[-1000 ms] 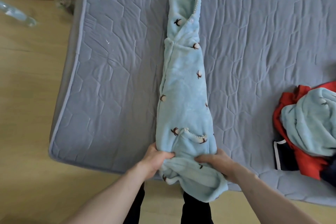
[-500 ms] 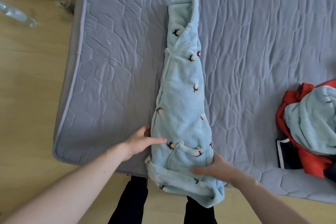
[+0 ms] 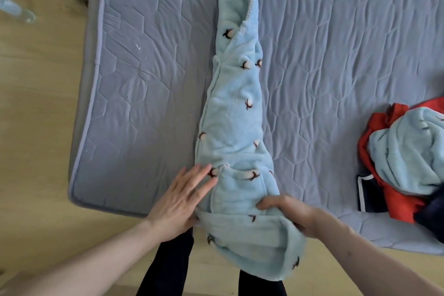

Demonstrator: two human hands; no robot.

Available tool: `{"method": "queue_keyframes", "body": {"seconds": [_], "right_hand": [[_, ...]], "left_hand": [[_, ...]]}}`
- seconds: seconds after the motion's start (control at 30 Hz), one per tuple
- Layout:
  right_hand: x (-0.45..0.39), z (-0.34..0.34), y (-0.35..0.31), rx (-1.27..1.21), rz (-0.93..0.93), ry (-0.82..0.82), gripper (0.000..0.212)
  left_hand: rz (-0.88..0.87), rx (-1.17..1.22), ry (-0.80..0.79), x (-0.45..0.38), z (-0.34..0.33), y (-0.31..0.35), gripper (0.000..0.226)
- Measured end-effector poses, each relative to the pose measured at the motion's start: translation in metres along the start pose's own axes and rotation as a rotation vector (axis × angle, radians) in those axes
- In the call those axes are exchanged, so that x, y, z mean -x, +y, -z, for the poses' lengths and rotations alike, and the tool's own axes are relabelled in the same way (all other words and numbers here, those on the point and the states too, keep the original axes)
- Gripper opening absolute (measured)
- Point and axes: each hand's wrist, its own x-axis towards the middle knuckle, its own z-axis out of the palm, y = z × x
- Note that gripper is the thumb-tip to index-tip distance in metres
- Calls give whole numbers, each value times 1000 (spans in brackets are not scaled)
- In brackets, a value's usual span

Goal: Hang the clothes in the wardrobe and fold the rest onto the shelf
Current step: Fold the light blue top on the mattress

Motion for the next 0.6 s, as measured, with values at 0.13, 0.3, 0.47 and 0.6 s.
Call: {"method": "queue_keyframes", "body": {"seconds": [0.13, 0.3, 0.47, 0.6], "right_hand": [[24, -7, -20, -135, 62, -47, 39], [51, -9, -63, -325, 275, 19, 28], [71, -22, -130, -354, 422, -131, 53], [76, -19, -173, -465, 375, -123, 77]], "left_hand": [[-136, -54, 21, -47, 26, 8, 119], [-23, 347, 60, -86, 63, 13, 101], [283, 795, 138, -121, 123, -16, 33], [371, 935, 155, -153, 162, -47, 37]]}}
